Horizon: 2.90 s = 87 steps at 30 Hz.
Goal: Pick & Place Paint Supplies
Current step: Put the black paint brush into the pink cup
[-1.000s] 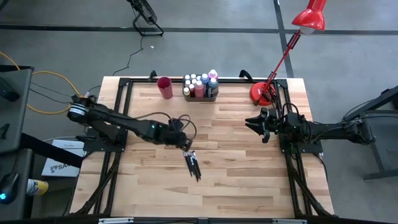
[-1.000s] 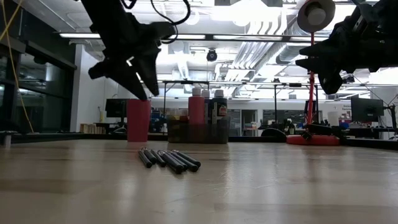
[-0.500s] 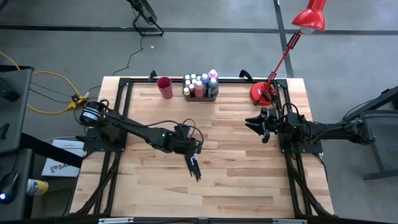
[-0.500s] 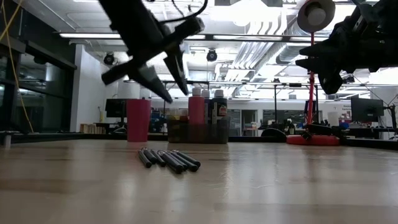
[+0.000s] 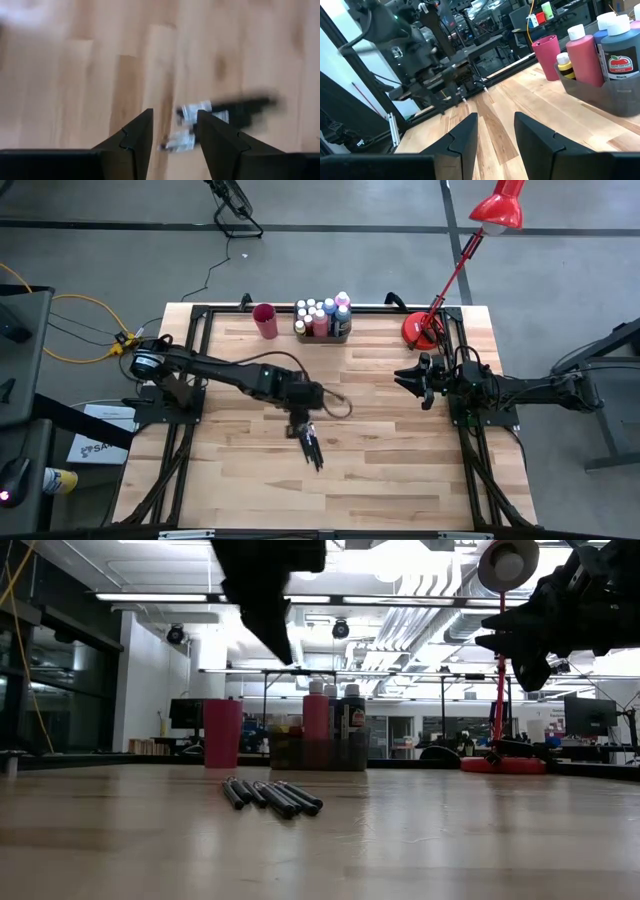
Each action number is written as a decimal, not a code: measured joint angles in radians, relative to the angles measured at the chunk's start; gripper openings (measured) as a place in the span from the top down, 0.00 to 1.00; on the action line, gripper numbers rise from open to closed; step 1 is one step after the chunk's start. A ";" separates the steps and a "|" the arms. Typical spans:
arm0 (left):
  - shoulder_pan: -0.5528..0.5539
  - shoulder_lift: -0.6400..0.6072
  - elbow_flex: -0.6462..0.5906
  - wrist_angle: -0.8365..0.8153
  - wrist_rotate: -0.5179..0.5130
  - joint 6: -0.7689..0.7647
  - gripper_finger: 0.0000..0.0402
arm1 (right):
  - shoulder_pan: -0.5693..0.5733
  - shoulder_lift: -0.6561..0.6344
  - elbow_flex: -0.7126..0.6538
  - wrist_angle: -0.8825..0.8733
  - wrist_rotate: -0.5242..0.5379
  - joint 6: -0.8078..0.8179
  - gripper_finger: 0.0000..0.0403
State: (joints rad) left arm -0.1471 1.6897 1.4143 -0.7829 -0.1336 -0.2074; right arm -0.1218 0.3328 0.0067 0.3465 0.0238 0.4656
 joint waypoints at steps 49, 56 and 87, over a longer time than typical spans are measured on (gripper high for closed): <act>0.023 0.087 -0.298 0.151 0.202 1.232 0.63 | 0.000 0.000 0.000 -0.009 0.000 0.000 0.70; 0.024 0.094 -0.298 0.168 0.175 1.260 0.63 | 0.000 0.000 0.000 -0.009 0.000 0.000 0.70; 0.087 0.114 -0.298 0.145 0.145 1.231 0.63 | 0.000 0.000 0.000 -0.014 0.000 0.000 0.70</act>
State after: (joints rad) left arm -0.0597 1.8038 1.1164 -0.6376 0.0113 1.0241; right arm -0.1215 0.3328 0.0063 0.3325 0.0235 0.4656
